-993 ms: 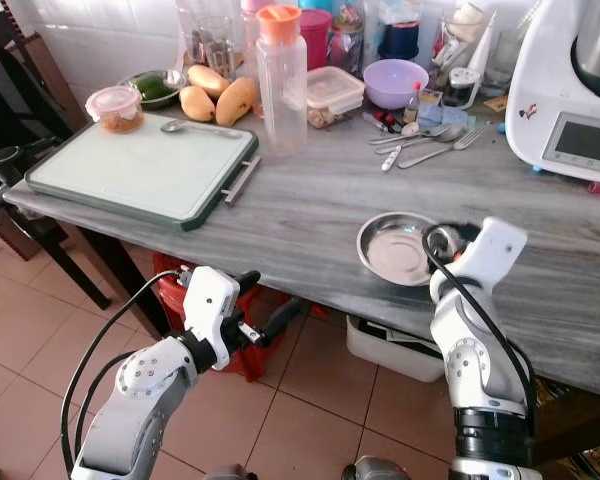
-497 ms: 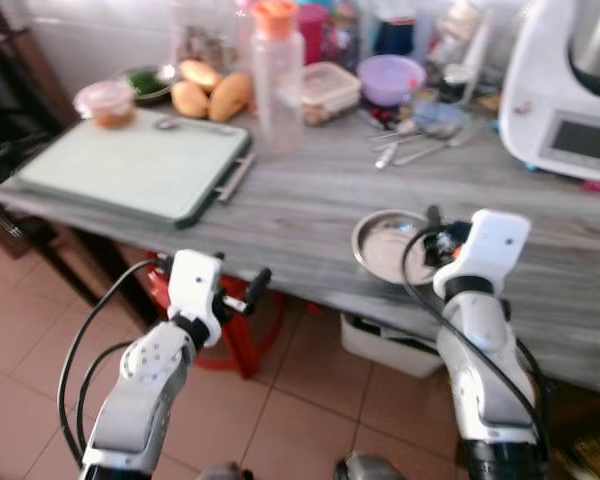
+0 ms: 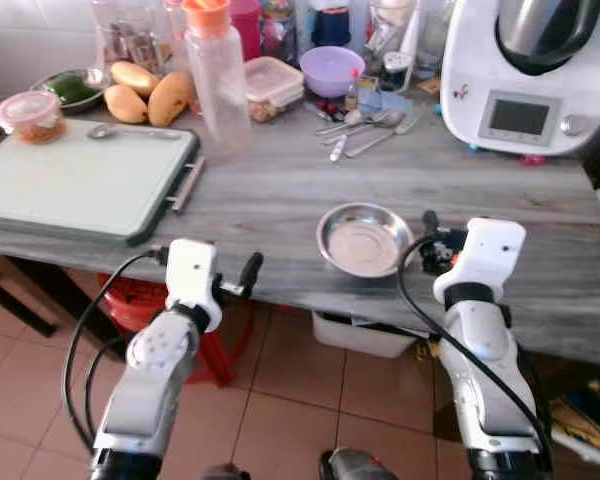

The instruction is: Setting the table

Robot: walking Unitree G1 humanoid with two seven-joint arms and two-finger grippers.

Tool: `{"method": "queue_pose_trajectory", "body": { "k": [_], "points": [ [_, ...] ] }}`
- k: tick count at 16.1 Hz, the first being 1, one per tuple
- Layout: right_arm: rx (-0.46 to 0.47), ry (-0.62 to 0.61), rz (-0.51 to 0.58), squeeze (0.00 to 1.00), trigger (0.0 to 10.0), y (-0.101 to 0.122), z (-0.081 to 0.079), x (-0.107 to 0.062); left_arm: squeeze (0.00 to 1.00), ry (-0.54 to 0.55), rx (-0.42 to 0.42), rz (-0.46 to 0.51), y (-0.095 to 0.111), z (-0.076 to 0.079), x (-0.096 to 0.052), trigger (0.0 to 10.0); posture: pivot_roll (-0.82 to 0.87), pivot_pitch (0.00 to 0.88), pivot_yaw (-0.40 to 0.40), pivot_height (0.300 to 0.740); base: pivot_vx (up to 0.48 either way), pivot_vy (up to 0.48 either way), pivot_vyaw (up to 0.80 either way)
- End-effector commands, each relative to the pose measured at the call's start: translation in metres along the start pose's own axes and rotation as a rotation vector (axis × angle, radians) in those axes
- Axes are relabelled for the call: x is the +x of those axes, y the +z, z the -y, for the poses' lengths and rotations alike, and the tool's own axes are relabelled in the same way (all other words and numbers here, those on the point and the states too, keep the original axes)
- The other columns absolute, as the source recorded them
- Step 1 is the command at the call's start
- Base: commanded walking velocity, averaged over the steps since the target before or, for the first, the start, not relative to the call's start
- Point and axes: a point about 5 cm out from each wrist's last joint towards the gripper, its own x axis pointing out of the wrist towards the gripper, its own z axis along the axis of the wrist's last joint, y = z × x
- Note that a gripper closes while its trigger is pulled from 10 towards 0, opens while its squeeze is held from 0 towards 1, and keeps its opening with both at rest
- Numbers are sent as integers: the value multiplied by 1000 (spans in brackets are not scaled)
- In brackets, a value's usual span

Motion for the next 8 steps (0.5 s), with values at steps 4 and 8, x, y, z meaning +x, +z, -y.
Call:
{"method": "queue_pose_trajectory", "body": {
  "k": [4, 8],
  "points": [
    [12, 33, 44, 0, 10000, 9, -8, 1, 0, 44, 15, -10, -2, -8, 1, 10000, -46, 0, 29, 740, -330, 0, 0],
    [26, 31, 47, 0, 10000, 10, -8, 3, 0, 47, 25, -5, -1, -7, 4, 10000, -48, 0, 29, 740, -333, 0, 0]
  ]
}}
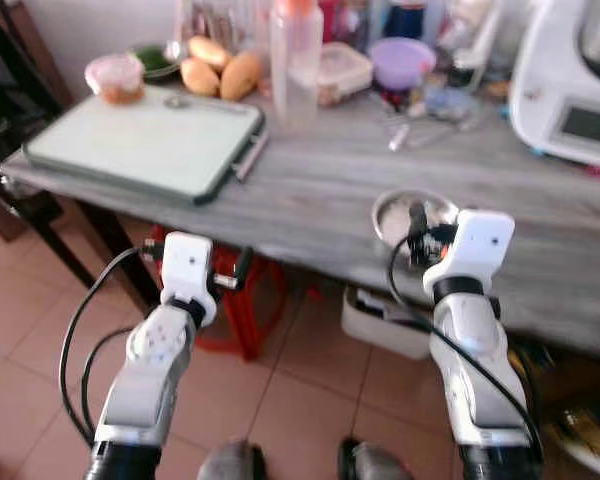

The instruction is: Setting the table

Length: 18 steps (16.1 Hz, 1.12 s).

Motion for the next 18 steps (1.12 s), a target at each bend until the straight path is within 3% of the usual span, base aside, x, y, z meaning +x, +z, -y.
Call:
{"method": "queue_pose_trajectory", "body": {
  "k": [1, 11, 18],
  "points": [
    [0, -7, 18, 0, 10000, 3, 3, 1, 0, 1, 7, 4, 0, 1, 1, 10000, -48, 0, 29, 740, -326, 0, 0],
    [11, -11, 12, 0, 10000, 3, 3, 3, 0, -14, 8, 6, -1, 3, 1, 10000, -49, 0, 28, 740, -312, 0, 0],
    [11, -3, 3, 0, 10000, 2, 1, 4, 0, -53, 13, 17, 0, 7, 2, 10000, -49, 0, 27, 740, -252, 0, -596]
  ]
}}
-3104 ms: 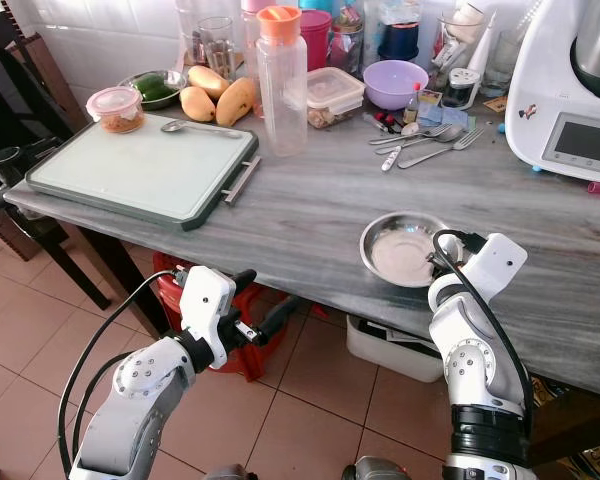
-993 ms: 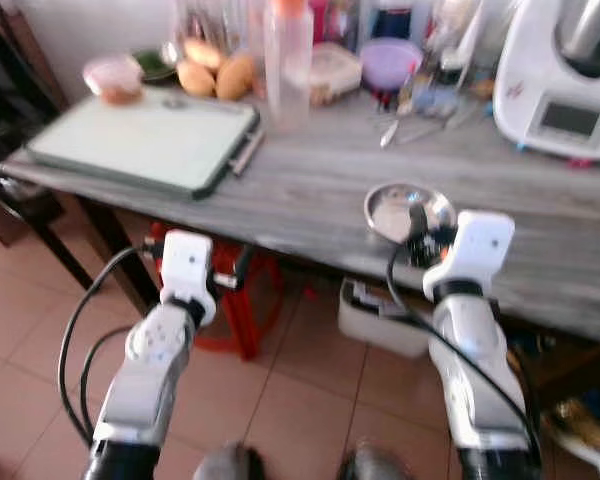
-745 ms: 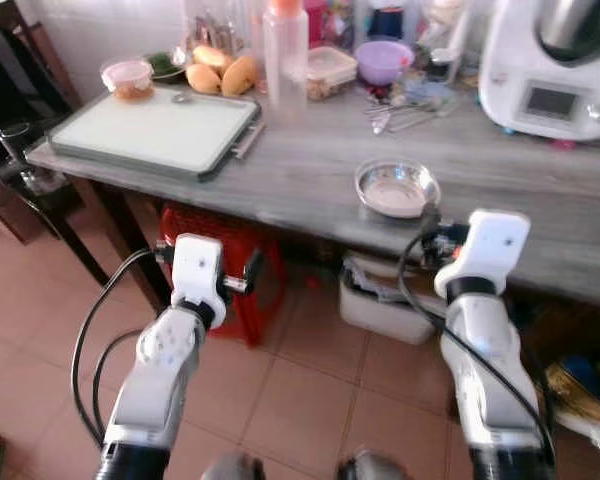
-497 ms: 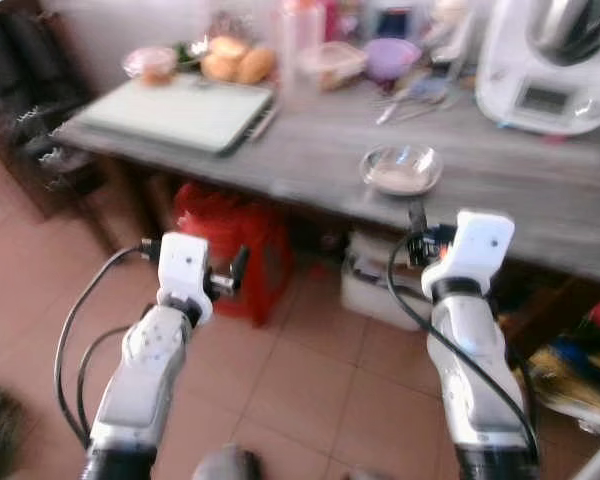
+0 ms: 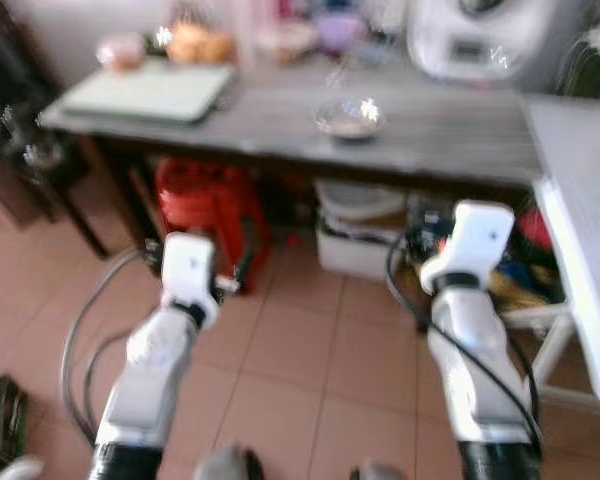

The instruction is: Setting the table

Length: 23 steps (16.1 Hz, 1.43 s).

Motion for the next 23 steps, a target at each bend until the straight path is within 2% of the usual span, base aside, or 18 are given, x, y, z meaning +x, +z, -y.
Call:
{"method": "queue_pose_trajectory", "body": {
  "k": [1, 4, 7, 20, 23],
  "points": [
    [12, -11, 8, 0, 10000, 3, 1, 1, 0, -18, 23, 29, 7, 0, 1, 10000, -48, 0, 26, 740, 0, 0, -800],
    [9, -5, 16, 0, 10000, 3, 0, 0, 0, -76, -9, 94, 16, 4, -1, 10000, -51, 0, 31, 740, 0, 0, -533],
    [10, -3, 21, 0, 10000, 4, 0, 1, 0, -87, -8, 101, 17, 5, 0, 10000, -51, 0, 32, 740, 0, 0, 0],
    [15, 11, 17, 0, 10000, 4, -3, 0, 0, -86, -19, 111, 21, 6, 1, 10000, -50, 0, 37, 740, 0, -449, 0],
    [16, 11, 15, 0, 10000, 3, -3, -1, 0, -17, -88, 107, 21, 3, 0, 10000, -51, 0, 37, 740, 0, -450, 0]
  ]
}}
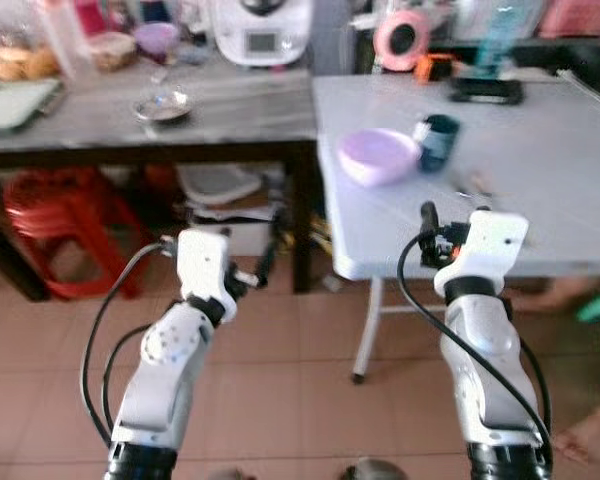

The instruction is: Setting the table

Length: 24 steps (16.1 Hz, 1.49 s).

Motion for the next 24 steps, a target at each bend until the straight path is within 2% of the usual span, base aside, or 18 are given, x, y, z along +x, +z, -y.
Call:
{"method": "queue_pose_trajectory", "body": {
  "k": [1, 5, 8, 10, 11, 17, 24],
  "points": [
    [5, 15, 13, 0, 10000, 3, -5, 1, 0, 31, 6, 0, 3, -6, -2, 10000, -51, 0, 37, 740, 0, -450, 0],
    [7, 20, 11, 0, 10000, 3, -6, 1, 0, 41, 14, -5, 3, -7, -2, 10000, -48, 0, 36, 740, 0, -446, 0],
    [8, 18, 10, 0, 10000, 3, -5, 0, 0, 80, 8, 2, 3, -10, -2, 10000, -48, 0, 39, 740, 0, 0, 0],
    [14, 20, 10, 0, 10000, 3, -6, 0, 0, 83, -26, 16, 6, -11, -2, 10000, -49, 0, 41, 740, 0, 0, 0],
    [-23, 31, 18, 0, 10000, 4, -7, 0, 0, 83, -31, 22, 7, -12, -2, 10000, -49, 0, 41, 740, 0, 0, 0],
    [-18, 20, 23, 0, 10000, 5, -6, 0, 0, 66, -42, 30, 9, -10, -2, 10000, -49, 0, 43, 740, 436, 0, 729],
    [-22, 19, 20, 0, 10000, 4, -6, -1, 0, 55, -45, 26, 9, -8, -2, 10000, -47, 0, 44, 740, 480, 0, 0]
  ]
}}
